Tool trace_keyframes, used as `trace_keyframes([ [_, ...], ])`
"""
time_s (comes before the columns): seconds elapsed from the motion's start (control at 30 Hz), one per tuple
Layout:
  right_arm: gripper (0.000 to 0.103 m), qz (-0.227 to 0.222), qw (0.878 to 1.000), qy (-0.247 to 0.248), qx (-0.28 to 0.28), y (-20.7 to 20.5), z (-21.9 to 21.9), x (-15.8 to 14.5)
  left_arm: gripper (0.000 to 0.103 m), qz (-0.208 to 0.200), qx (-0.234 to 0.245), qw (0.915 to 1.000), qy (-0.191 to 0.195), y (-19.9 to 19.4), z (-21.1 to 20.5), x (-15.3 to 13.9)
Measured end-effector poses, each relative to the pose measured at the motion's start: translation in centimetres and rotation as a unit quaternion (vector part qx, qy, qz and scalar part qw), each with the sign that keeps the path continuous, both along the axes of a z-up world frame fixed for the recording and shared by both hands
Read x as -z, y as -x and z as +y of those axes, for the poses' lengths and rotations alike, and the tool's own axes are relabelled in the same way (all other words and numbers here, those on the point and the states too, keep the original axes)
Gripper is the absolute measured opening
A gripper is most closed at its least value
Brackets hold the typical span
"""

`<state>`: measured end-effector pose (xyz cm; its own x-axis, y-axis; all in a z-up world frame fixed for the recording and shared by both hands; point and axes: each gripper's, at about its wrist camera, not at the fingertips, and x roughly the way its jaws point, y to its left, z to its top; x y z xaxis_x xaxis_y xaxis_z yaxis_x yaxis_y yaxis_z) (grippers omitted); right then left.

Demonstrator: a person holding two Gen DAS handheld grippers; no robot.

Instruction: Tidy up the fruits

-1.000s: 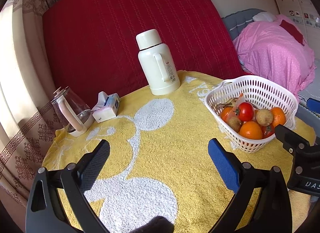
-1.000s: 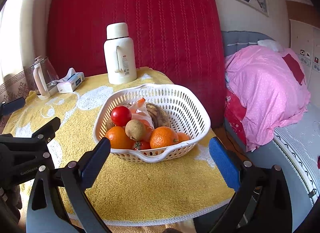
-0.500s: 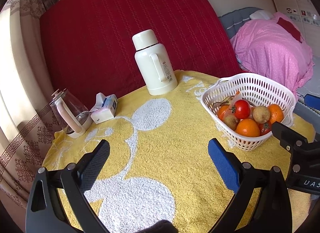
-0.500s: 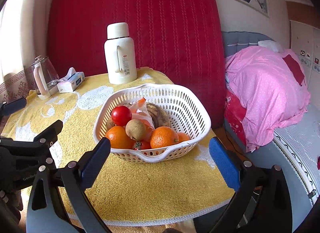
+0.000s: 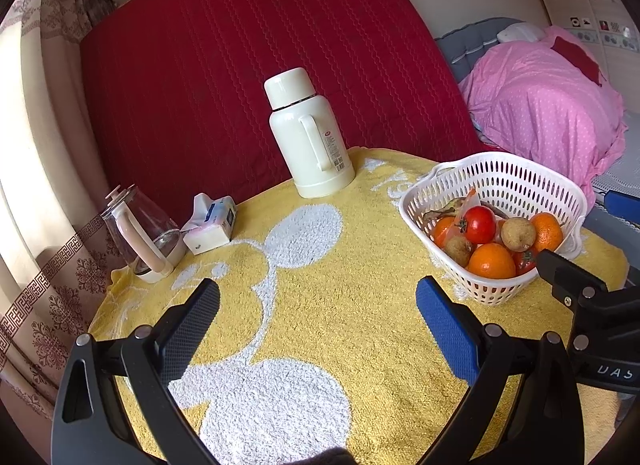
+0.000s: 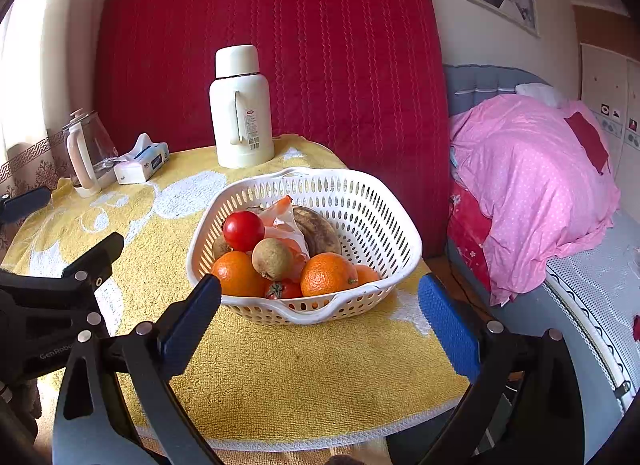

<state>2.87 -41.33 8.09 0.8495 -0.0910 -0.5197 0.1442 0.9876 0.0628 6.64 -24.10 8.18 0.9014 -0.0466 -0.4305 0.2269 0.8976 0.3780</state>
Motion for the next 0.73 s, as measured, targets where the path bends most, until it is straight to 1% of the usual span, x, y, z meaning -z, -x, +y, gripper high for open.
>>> trace_keyframes([
  [0.43, 0.100, 0.001, 1.000, -0.002, 0.001, 0.00, -0.06, 0.05, 0.098, -0.002, 0.004, 1.0000, -0.002, 0.26, -0.07, -0.08],
  [0.73, 0.100, 0.001, 1.000, -0.002, 0.001, -0.01, -0.03, 0.06, 0.098, 0.007, 0.000, 1.0000, 0.003, 0.11, 0.24, 0.04],
])
